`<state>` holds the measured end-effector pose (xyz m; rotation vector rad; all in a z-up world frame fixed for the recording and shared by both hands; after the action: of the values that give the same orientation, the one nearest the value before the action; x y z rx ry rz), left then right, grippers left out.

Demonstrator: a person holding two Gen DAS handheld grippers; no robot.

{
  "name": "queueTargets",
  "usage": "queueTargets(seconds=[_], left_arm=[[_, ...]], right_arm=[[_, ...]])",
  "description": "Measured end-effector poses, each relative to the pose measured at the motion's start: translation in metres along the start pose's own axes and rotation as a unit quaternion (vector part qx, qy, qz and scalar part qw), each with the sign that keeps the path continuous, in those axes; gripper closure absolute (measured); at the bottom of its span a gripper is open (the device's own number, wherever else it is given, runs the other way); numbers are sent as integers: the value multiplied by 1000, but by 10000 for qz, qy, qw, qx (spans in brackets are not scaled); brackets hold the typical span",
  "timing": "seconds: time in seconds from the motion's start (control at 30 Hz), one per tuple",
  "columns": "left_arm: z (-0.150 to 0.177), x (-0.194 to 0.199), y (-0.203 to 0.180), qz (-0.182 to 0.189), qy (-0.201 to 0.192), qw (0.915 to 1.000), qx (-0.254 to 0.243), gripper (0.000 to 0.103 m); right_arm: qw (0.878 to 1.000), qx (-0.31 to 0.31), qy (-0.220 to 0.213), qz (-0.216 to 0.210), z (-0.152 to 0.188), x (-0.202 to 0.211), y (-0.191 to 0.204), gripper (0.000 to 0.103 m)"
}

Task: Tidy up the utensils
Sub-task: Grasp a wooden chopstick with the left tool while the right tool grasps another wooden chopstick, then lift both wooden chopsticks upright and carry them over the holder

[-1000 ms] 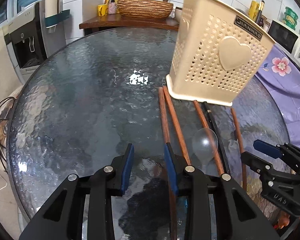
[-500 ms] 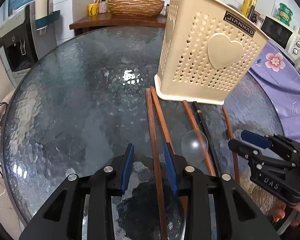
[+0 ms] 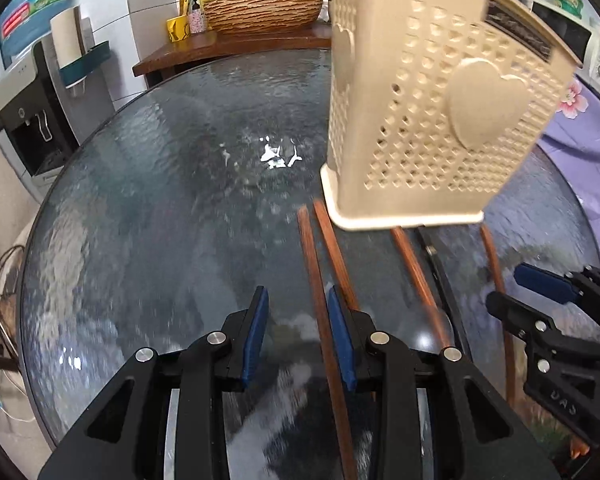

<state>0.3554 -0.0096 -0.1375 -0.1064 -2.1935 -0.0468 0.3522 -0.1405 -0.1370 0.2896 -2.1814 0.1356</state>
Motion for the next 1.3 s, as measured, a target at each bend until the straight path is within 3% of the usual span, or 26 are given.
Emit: queueTargets(seconds=[0.2, 0.33, 0.47, 0.97, 1.3], left_arm=[[-17, -12, 6, -87, 22, 9999, -64, 76], [-21, -16, 6, -124, -9, 9999, -45, 85], [-19, -15, 5, -200, -70, 9997, -90, 94], [-5, -2, 4, -70, -62, 10000, 0, 96], [-22, 58, 5, 214, -800, 9963, 249, 96]], right_arm=[[9997, -213, -66, 100, -7, -4, -8, 82], [9996, -226, -101, 166, -10, -6, -6, 89], [9995, -271, -136, 80, -8, -4, -8, 91], [9988, -283, -201, -352, -8, 2, -8, 95], [9922, -229, -944, -786, -28, 51, -9, 96]])
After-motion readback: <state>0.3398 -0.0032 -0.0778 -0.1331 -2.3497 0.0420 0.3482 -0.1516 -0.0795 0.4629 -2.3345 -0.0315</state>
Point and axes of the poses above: each gripper's, at about its wrist camera, not at the fingertips, and x roughly against the way its jaws point, y to its left, z to its underside, the point moved 8 cm from there along -x, roughly the way its jaws point, and after that the axes turned 1 degree about -y, right-handed, at the moved point
